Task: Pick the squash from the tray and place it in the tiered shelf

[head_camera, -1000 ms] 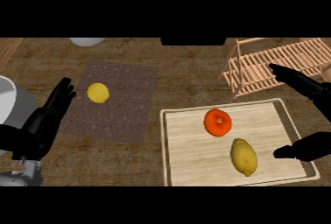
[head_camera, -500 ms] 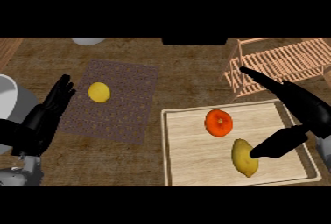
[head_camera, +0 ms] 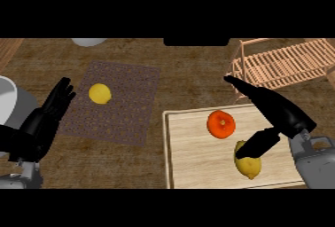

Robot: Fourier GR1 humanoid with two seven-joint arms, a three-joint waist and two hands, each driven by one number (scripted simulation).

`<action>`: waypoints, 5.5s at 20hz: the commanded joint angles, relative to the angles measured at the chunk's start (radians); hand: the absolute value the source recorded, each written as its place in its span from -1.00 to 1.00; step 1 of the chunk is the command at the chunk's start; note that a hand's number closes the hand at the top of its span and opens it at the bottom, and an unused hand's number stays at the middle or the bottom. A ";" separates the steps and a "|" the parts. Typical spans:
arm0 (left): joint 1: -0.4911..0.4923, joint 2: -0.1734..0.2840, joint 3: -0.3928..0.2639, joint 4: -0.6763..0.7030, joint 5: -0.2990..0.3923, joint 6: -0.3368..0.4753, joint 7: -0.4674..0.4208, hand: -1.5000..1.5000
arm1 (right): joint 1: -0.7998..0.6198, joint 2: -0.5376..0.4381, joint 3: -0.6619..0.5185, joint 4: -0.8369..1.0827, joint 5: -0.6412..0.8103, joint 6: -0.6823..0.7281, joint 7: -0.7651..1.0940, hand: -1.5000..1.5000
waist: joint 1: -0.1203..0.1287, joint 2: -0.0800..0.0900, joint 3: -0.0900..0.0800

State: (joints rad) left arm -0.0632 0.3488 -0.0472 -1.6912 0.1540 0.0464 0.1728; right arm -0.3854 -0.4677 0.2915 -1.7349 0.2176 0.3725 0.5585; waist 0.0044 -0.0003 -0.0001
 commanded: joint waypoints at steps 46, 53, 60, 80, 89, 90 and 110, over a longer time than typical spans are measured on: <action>-0.040 -0.103 0.167 0.058 -0.080 -0.171 -0.004 0.00 | 0.079 0.236 -0.006 0.356 0.482 0.245 -0.100 -1.00 | -0.003 0.001 0.000; 0.006 -0.143 0.126 0.034 -0.131 -0.155 -0.035 0.00 | 0.052 0.262 -0.016 0.427 0.521 0.218 -0.132 -1.00 | 0.000 0.001 0.000; -0.036 -0.140 0.131 -0.025 -0.123 -0.143 0.060 0.00 | 0.015 0.240 0.003 0.574 0.685 -0.077 -0.311 1.00 | 0.009 0.003 0.001; 0.012 -0.127 0.190 0.002 -0.110 -0.170 0.015 0.00 | 0.527 0.319 0.126 -0.317 0.765 -0.250 -0.153 1.00 | -0.031 -0.008 -0.001; -0.007 -0.152 0.161 0.023 -0.129 -0.170 -0.001 0.00 | 0.433 0.334 0.122 -0.758 0.854 -0.108 0.067 1.00 | -0.009 -0.002 -0.001; -0.021 -0.189 0.120 0.013 -0.173 -0.130 0.000 0.00 | 0.441 0.316 0.073 -0.805 0.809 -0.106 0.048 1.00 | -0.014 -0.002 -0.001; 0.025 -0.200 0.114 -0.016 -0.166 -0.161 -0.011 0.00 | -0.246 0.467 -0.408 -0.426 0.370 -0.164 0.250 1.00 | 0.023 0.004 0.002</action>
State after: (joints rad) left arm -0.0650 0.1763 0.0980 -1.7111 0.0051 -0.1185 0.1897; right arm -0.5850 -0.0162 -0.0501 -2.1888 0.7772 0.3399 0.7554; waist 0.0116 0.0015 0.0004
